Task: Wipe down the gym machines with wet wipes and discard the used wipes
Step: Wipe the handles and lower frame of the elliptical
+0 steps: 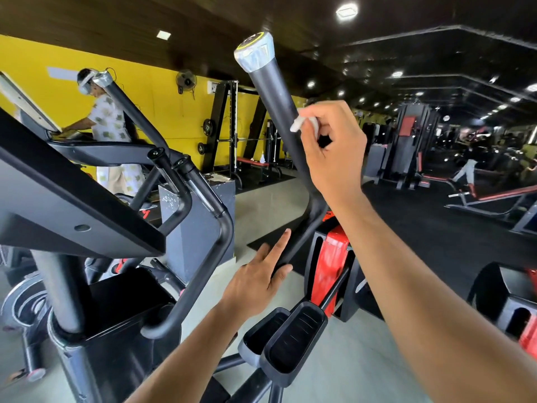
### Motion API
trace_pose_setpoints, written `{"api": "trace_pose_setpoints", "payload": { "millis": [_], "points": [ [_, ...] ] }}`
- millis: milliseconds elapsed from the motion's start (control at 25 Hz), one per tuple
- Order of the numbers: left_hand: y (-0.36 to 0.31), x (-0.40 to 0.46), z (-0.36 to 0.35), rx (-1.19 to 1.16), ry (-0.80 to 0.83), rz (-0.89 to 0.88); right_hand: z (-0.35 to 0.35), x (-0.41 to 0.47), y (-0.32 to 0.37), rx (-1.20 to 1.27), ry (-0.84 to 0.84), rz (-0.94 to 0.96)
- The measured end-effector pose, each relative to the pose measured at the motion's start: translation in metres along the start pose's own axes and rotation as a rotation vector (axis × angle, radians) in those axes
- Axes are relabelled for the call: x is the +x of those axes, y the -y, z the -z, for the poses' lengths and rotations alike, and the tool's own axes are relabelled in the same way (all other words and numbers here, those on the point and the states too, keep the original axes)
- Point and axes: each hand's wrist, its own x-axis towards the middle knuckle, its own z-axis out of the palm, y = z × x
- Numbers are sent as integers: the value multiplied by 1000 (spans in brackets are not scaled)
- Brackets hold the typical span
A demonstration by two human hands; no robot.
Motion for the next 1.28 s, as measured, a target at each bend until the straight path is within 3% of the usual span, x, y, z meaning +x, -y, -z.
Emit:
{"api": "trace_pose_setpoints", "payload": {
  "millis": [120, 240, 360, 520, 640, 760, 920, 1040, 1280],
  "points": [
    [-1, -1, 1, 44, 14, -92, 3, -9, -7, -104, 117, 162],
    [1, 0, 3, 30, 29, -153, 27, -34, -29, -187, 253, 157],
    [2, 2, 4, 22, 72, -160, 43, -23, -28, -286, 246, 191],
    [3, 3, 7, -6, 96, -165, 40, 43, 5, -312, 314, 534],
    [5, 3, 5, -26, 85, -169, 29, 74, 14, -355, 477, 576],
    [7, 3, 5, -53, 91, -168, 31, 56, -1, -478, 625, 761],
    [11, 3, 6, -91, 125, -194, 52, 9, -28, -597, 814, 751],
    [14, 0, 7, -111, 141, -213, 61, -6, -23, -602, 922, 626],
    [19, -1, 6, -129, 128, -244, 29, 100, 54, -645, 771, 738]
  ]
}}
